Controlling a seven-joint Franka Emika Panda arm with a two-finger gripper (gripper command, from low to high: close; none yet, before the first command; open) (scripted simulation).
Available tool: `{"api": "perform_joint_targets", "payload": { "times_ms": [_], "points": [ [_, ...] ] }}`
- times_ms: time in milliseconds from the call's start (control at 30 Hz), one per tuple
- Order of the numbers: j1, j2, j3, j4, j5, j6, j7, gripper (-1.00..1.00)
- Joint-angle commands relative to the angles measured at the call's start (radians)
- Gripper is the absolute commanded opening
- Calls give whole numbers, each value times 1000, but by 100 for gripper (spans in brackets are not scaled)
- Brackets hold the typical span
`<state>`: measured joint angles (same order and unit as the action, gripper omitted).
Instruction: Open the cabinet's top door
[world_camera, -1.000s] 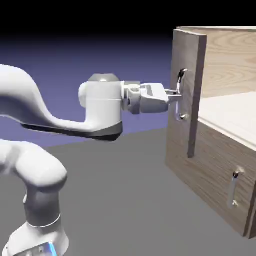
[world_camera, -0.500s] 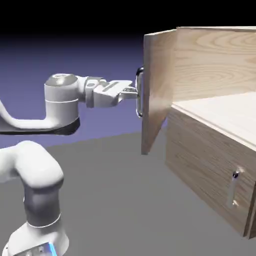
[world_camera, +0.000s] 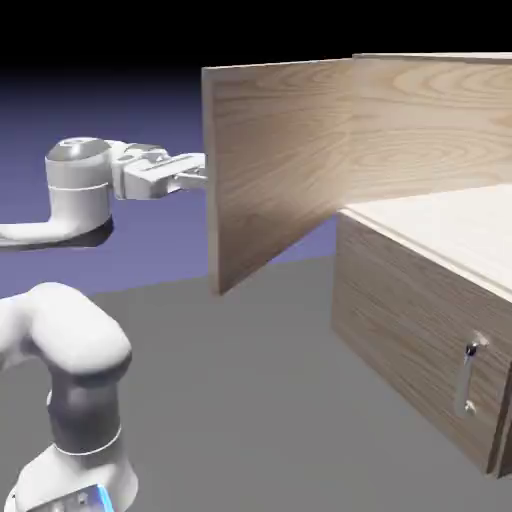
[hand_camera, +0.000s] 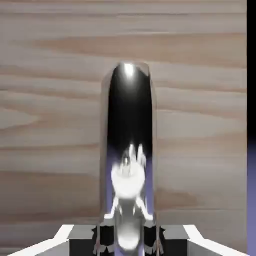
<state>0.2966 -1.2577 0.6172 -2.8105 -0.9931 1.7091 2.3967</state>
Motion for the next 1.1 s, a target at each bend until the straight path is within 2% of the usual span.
{"api": "perform_joint_targets", "payload": {
  "times_ms": [0, 500, 1067],
  "points": [
    [-11, 18, 37, 24, 31, -33, 4, -100],
    [-421, 226, 533, 536, 348, -483, 28, -100],
    [-988, 161, 859, 1152, 474, -856, -99, -100]
  ]
}}
